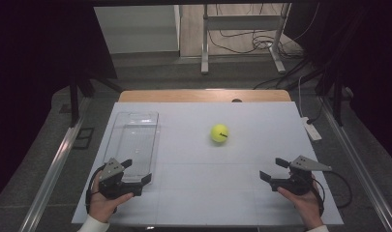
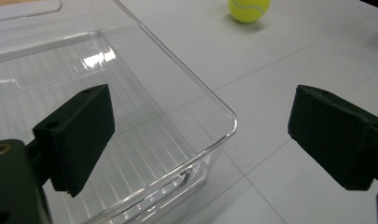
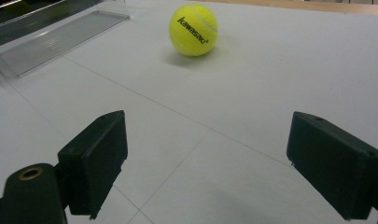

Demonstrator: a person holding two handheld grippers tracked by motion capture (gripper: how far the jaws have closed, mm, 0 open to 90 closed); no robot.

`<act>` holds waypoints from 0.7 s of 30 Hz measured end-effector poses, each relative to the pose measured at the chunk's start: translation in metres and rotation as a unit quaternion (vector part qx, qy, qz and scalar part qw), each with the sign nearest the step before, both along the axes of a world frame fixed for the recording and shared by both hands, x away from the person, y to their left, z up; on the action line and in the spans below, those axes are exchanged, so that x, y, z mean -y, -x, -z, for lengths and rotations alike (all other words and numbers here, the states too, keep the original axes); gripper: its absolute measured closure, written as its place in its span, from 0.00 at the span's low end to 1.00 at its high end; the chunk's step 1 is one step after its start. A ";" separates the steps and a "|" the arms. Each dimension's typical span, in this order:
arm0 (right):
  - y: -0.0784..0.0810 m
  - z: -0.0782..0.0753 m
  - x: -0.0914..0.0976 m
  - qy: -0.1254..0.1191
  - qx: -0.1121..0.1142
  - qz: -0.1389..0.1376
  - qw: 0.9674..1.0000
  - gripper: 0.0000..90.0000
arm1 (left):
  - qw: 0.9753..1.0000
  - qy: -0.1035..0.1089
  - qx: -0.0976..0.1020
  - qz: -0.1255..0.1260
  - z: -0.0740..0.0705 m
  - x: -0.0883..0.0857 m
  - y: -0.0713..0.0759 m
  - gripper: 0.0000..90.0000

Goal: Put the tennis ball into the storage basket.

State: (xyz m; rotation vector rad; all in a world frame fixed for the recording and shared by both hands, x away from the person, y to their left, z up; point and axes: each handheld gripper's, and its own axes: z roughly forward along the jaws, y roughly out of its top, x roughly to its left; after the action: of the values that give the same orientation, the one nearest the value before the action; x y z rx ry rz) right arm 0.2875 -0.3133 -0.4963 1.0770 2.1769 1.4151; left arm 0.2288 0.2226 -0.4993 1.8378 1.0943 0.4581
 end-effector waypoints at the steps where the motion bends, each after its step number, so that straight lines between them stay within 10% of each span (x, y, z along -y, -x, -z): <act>1: 0.001 0.000 0.000 0.001 -0.001 -0.001 1.000 0.14 | 1.000 -0.001 -0.001 0.001 0.000 0.000 0.000 0.09; 21: 0.000 0.003 0.002 0.004 -0.011 0.005 1.000 0.14 | 1.000 -0.011 0.002 0.007 0.001 0.004 0.005 0.08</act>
State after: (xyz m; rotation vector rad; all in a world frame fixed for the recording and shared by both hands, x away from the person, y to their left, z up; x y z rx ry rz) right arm 0.2873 -0.3157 -0.4996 1.1045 2.1864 1.3965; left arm 0.2237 0.2182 -0.5004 1.8620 1.0769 0.4684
